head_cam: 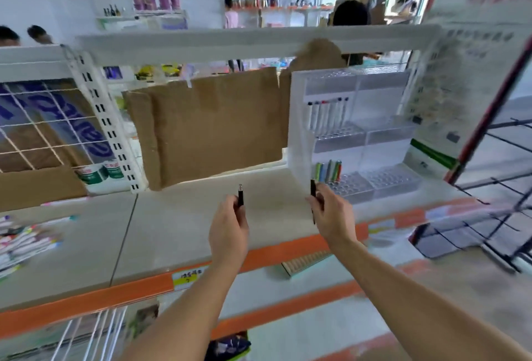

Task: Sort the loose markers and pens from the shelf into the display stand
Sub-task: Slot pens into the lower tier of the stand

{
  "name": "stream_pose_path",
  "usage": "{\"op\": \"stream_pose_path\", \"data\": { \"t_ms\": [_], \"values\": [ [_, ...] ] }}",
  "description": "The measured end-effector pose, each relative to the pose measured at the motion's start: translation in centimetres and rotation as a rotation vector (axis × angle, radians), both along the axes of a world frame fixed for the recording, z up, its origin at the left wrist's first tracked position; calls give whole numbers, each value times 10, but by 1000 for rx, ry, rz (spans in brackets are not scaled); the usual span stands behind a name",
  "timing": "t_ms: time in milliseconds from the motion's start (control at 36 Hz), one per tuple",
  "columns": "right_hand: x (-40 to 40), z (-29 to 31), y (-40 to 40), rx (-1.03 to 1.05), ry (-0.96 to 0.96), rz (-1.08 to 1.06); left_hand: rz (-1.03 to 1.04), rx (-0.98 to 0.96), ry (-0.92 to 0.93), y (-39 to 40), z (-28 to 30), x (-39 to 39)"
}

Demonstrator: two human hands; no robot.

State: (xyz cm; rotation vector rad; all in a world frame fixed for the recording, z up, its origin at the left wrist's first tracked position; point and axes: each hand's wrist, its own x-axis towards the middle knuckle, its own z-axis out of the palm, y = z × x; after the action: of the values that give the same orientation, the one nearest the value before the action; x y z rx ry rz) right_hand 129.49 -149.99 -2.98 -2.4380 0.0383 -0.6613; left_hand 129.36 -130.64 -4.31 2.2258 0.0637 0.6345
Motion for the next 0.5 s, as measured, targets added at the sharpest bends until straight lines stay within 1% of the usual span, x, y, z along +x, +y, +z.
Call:
{"op": "stream_pose_path", "data": {
  "t_ms": [194,361,444,500],
  "values": [
    [5,5,-69,101,-10,-84,-86,-7,0,-69,3,19],
    [29,16,-99,42,-61,-161,-176,-53,26,-99,-1,54],
    [47,21,-110,51,-76,-194,-260,-92,-41,-111,2,75],
    [60,22,-115,65,-63,-224,-236,-65,-63,-117,3,88]
  ]
}}
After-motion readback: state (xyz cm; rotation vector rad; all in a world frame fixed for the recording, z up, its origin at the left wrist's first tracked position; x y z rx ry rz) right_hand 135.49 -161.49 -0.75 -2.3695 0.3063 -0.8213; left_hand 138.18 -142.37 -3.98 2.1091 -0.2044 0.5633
